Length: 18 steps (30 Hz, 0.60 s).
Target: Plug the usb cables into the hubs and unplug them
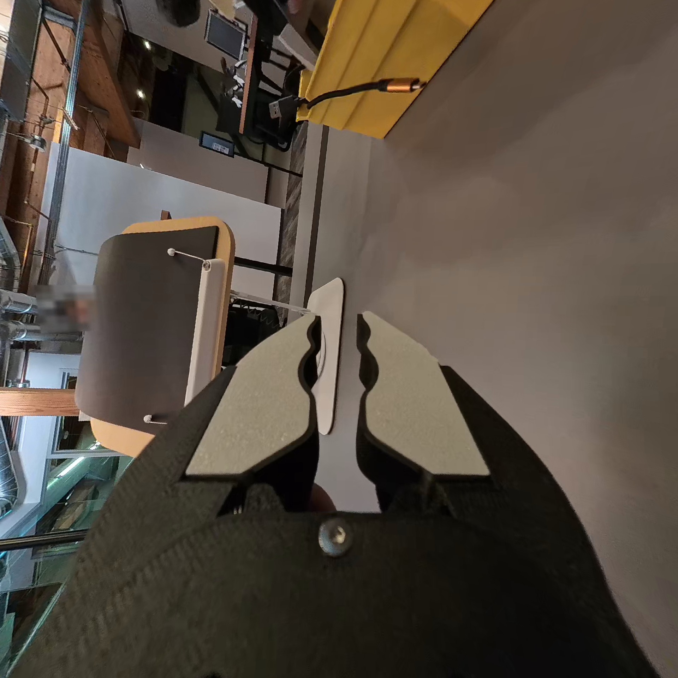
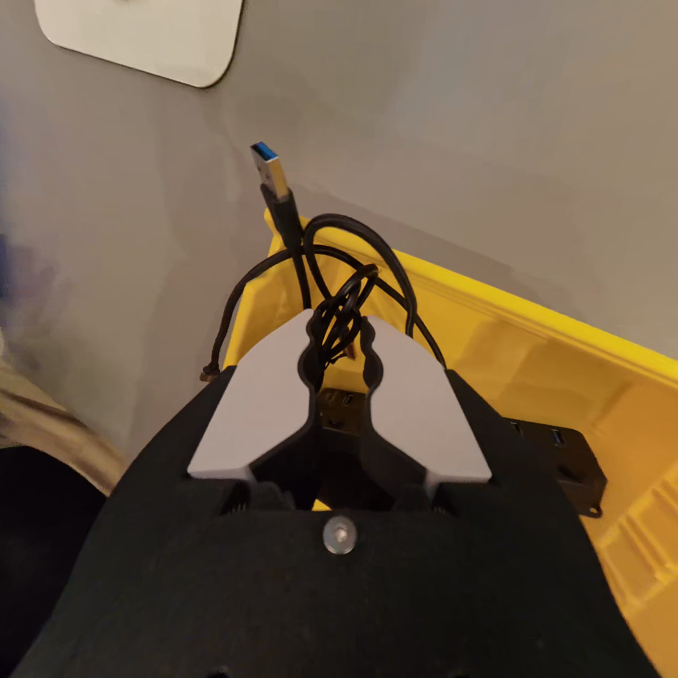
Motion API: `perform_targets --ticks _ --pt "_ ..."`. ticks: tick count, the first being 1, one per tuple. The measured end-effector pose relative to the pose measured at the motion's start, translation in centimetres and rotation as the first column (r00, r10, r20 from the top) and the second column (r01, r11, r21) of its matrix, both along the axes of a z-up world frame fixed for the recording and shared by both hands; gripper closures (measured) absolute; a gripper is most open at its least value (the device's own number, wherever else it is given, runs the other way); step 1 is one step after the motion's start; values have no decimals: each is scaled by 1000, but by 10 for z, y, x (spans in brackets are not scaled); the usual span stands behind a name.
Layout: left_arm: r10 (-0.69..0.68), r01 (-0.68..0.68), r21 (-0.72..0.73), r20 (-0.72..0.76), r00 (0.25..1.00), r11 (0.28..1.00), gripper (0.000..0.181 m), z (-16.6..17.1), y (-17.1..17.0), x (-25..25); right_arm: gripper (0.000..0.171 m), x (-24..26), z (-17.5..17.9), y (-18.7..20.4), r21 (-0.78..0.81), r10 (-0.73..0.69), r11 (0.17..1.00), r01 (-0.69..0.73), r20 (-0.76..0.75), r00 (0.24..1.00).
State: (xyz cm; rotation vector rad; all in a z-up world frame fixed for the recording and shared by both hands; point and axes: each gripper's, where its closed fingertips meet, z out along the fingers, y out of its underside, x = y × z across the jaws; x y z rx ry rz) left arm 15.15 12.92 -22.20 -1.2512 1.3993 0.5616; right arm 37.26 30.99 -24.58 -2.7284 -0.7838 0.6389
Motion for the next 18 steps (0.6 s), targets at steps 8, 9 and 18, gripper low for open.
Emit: perform_targets --ticks 8,9,18 --pt "-1 1 -8 -2 1000 1000 163 -3 0 0 156 21 -48 4 -35 49 999 -42 228 972" --pt "1 -1 -8 -1 1000 1000 163 -2 1 0 156 20 -53 4 -39 66 998 -58 263 963" --pt "-3 3 -11 -13 1000 1000 163 -4 -2 0 155 20 -53 4 -36 134 991 -129 287 948"
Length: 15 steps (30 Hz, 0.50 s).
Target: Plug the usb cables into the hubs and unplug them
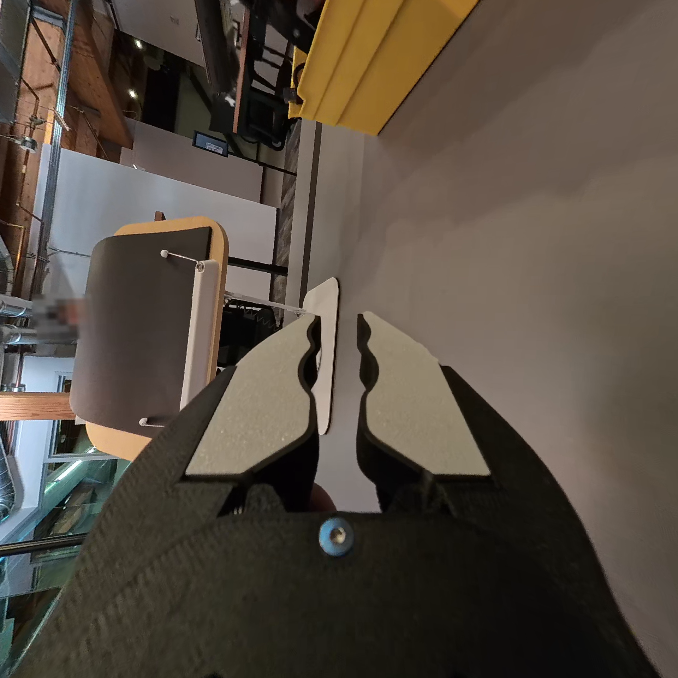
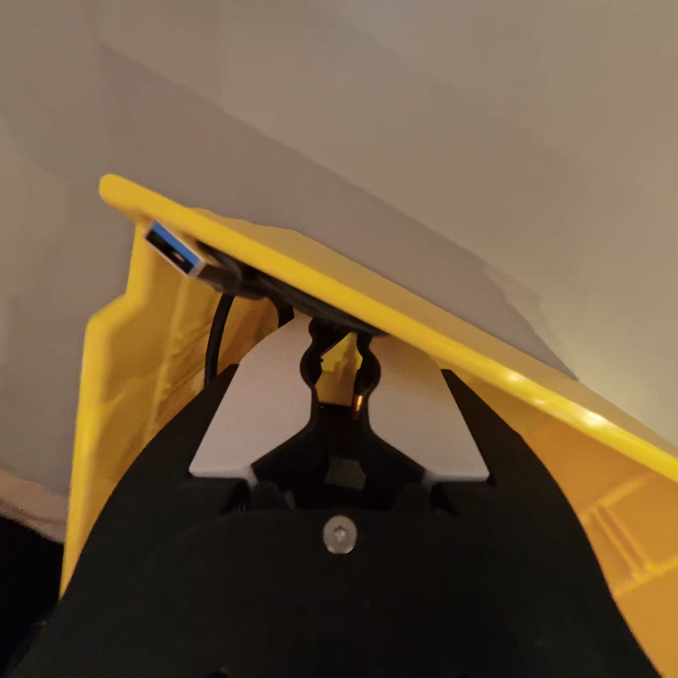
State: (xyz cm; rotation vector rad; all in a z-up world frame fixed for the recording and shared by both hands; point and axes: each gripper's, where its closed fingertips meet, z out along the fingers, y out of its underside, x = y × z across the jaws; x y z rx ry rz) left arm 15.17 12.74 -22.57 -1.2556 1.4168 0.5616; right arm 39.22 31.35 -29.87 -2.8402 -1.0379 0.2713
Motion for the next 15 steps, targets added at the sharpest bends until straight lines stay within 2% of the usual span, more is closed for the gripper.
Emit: perform_targets --ticks 3,5,7,10,12,15 --pt "6 -6 -2 5 1000 1000 163 2 0 -2 133 12 15 -2 21 -22 1000 23 -40 999" --pt "10 -10 -6 9 1000 1000 163 2 2 -3 129 13 32 -10 32 -8 999 11 -73 997" --pt "11 -11 -8 5 1000 1000 163 0 2 -3 130 22 48 -16 84 22 996 -19 -27 999" --pt "7 -7 -11 0 1000 1000 163 -2 2 -2 128 21 66 -35 98 71 993 -66 -43 997" --pt "6 -6 -13 -1 1000 1000 162 -2 2 -1 130 16 64 -51 81 132 988 -129 -43 990" --pt "4 -4 -16 -5 1000 1000 162 -4 1 0 142 24 46 -54 64 196 977 -201 83 977"
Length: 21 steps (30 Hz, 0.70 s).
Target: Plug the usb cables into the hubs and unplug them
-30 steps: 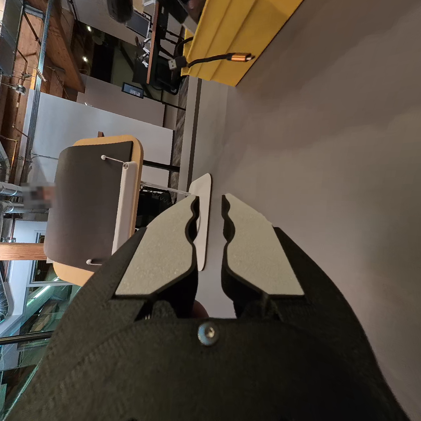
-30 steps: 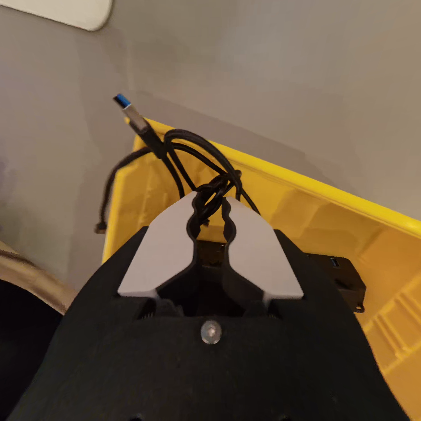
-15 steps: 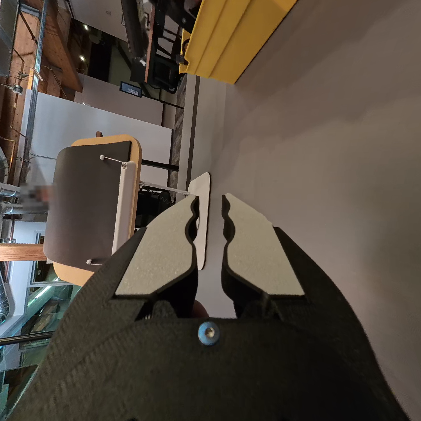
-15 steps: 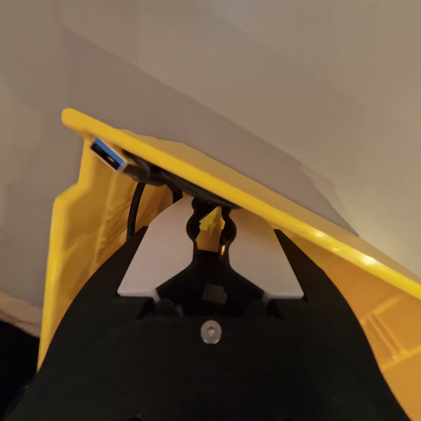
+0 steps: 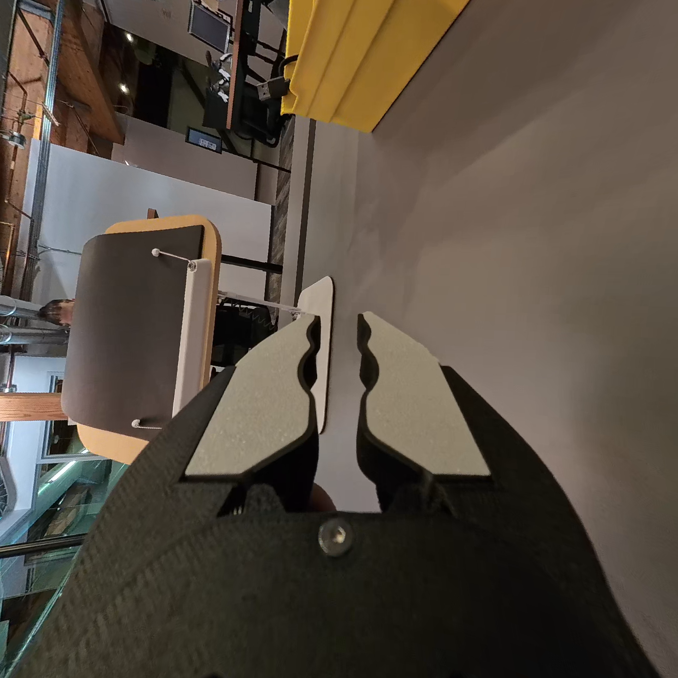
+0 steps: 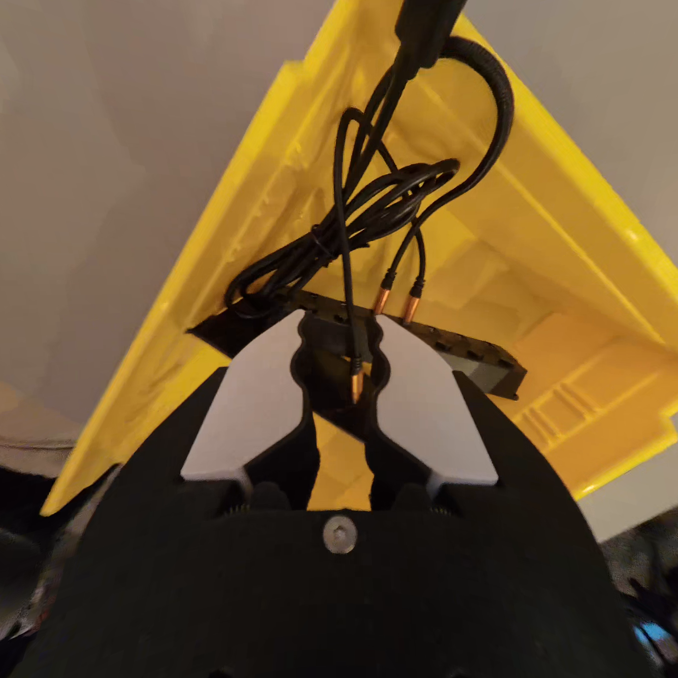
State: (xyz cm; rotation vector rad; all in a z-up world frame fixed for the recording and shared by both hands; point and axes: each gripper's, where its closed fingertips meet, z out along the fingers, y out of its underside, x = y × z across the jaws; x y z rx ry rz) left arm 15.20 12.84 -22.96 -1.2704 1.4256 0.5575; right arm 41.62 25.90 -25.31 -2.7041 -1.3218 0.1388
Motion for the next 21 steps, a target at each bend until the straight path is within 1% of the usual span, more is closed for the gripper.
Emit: perform_targets --ticks 2,5,7,8,9,13,15,21 --pt "-2 2 0 -4 1000 1000 162 -1 -1 1 152 7 -12 11 38 12 999 -15 63 998" --pt "-3 3 4 -8 1000 1000 162 1 -2 1 156 9 -32 18 7 17 1000 -18 72 997" --pt "0 0 2 -3 1000 1000 162 2 -2 1 156 14 -47 18 -13 40 999 -39 115 993" --pt "1 -1 3 -3 1000 1000 162 2 -2 0 153 19 -53 19 -14 30 999 -29 141 990" --pt "3 -3 4 -3 1000 1000 161 2 -1 0 150 19 -53 21 -2 19 1000 -19 129 991" --pt "7 -7 -7 25 1000 1000 157 5 -1 -1 138 18 -33 23 75 -28 997 22 76 997" --pt "15 -15 -11 38 999 1000 155 8 -1 -1 127 19 -20 22 110 -58 993 51 60 996" --pt "52 -48 -38 122 991 998 148 27 0 -9 124 5 20 13 212 -87 973 96 -53 995"
